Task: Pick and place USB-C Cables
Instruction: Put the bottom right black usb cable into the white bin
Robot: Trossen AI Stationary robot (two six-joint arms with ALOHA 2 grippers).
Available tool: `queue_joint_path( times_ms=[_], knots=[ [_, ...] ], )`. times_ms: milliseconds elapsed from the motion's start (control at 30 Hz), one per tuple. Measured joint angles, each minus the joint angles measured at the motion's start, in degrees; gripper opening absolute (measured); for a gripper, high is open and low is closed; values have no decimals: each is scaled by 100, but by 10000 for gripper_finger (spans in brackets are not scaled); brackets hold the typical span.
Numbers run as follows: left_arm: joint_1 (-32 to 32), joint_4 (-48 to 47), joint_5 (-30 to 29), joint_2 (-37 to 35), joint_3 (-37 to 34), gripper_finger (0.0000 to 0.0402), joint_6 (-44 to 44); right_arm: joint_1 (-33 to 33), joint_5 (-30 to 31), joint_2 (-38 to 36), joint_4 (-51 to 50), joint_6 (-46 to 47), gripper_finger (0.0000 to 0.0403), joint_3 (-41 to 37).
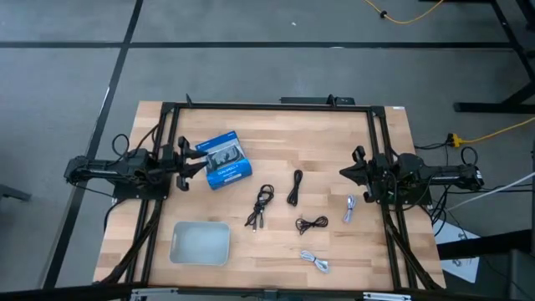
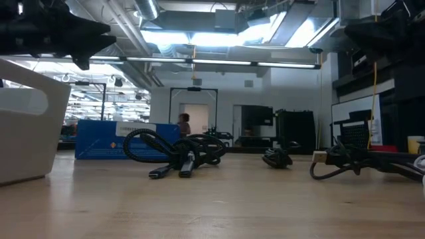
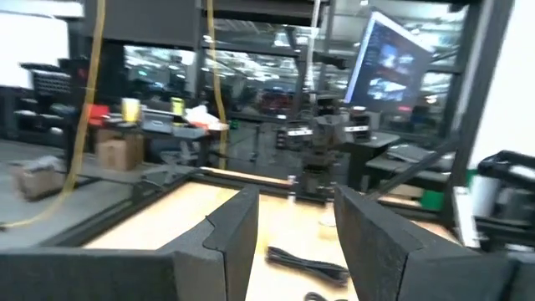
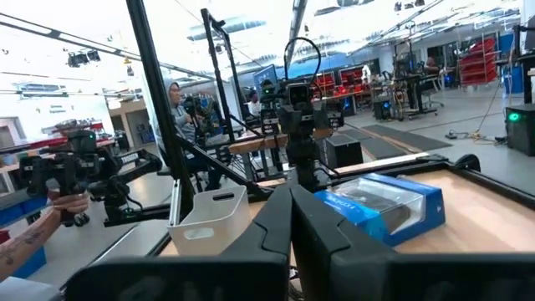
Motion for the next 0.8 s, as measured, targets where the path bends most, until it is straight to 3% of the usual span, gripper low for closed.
queue_joint_path(
  times_ms=[333,567,800],
  knots=[
    [-2,857,307,246,0,151,-344,0,-47,62,1424,-640,8,0],
    [-2,1459,304,765,0,151,-329,0,-27,332,1809,-819,8,0],
    [-2,2369,326,1485,4,151,-171,0,454,780,2210,-1377,8,181]
  ],
)
